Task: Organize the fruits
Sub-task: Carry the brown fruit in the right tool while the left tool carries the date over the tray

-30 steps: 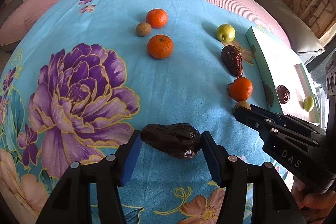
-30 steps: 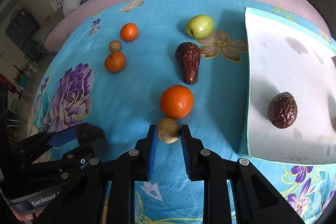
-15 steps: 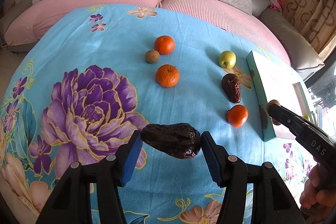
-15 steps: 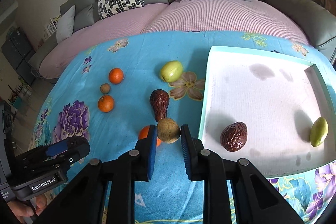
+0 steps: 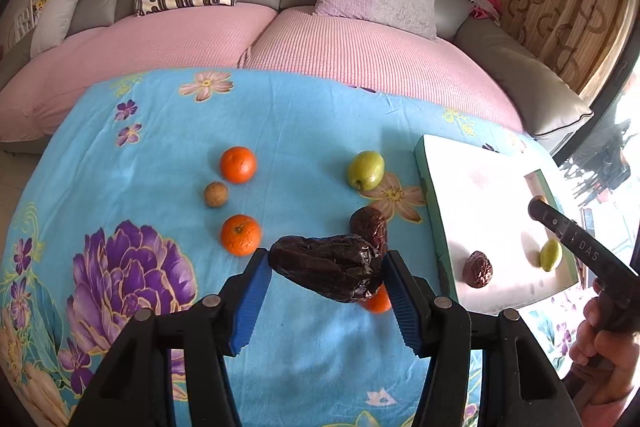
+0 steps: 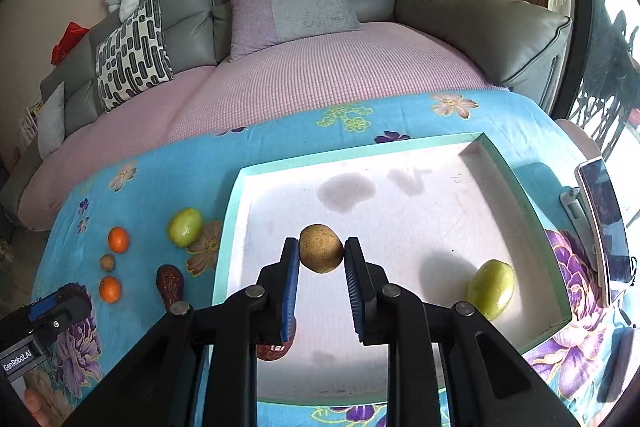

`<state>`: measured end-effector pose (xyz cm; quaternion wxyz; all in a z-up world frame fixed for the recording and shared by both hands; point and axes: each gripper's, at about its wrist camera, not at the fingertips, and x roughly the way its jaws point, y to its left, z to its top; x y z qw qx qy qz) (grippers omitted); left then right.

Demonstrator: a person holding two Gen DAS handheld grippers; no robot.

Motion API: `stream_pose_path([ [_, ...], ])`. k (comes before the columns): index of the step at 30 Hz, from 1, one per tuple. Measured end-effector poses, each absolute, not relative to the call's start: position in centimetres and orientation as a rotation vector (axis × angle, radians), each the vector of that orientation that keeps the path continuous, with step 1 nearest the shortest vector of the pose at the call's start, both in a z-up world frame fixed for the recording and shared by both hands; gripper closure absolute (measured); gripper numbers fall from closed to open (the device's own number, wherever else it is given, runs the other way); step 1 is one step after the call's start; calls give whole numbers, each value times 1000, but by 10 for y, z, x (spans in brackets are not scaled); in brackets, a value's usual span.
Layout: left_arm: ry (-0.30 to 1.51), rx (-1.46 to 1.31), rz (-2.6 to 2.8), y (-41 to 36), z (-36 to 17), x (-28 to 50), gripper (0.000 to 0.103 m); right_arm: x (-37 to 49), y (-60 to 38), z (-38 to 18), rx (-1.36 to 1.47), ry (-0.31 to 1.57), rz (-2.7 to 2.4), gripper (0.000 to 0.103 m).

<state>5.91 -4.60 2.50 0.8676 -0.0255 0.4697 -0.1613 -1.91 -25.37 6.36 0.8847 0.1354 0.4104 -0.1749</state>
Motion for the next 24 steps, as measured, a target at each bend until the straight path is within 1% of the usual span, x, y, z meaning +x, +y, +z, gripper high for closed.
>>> stream_pose_path([
  [5, 971, -6, -433, -95, 36, 76, 43, -22, -289, 57, 294, 873, -476, 79],
  [10, 993, 53, -525, -148, 31, 93, 43, -22, -312, 46, 319, 900, -523, 79],
  [18, 1062, 128, -618, -211, 3, 115, 42, -12, -328, 35, 314, 933, -555, 79],
  [24, 1092, 182, -612, -231, -17, 130, 42, 1, -342, 28, 298, 946, -580, 79],
])
